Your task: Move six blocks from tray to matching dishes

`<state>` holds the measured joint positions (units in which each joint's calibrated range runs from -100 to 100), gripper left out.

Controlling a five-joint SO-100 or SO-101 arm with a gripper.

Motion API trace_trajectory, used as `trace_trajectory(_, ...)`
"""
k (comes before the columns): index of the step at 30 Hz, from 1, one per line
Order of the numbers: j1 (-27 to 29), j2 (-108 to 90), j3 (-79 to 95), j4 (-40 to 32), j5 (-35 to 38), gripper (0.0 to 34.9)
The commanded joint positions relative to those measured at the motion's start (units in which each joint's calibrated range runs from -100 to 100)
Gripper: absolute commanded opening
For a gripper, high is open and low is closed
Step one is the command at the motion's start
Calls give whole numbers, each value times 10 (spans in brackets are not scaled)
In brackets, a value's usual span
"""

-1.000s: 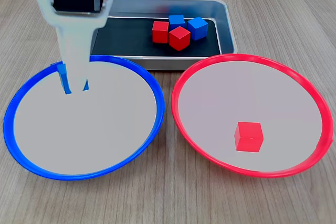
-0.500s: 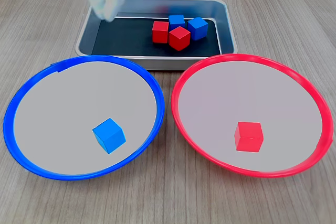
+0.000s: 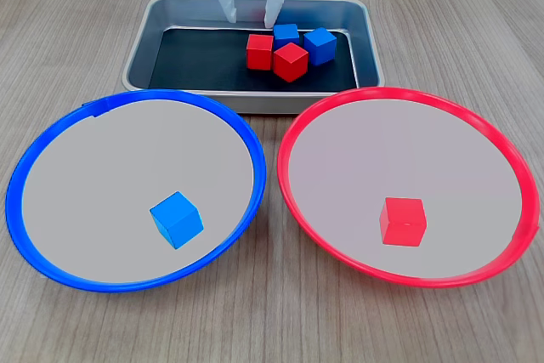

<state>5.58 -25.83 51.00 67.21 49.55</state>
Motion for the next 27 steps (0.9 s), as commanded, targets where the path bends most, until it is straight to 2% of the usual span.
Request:
trace_trajectory(1, -20, -3, 5, -18, -6, 112)
trace_trajectory(7, -29, 22, 7, -45, -5, 110)
trace_trajectory(20, -1, 50, 42, -105, 35, 105)
trace_trajectory(22, 5, 49, 44, -107, 42, 74)
trace_trajectory(23, 5, 48, 40, -107, 42, 31)
trace_trajectory(24, 6, 47, 32, -109, 40, 3)
trace_trajectory(26, 12, 46, -1, -92, 35, 1)
trace_trajectory(27, 15, 48, -39, -62, 34, 1)
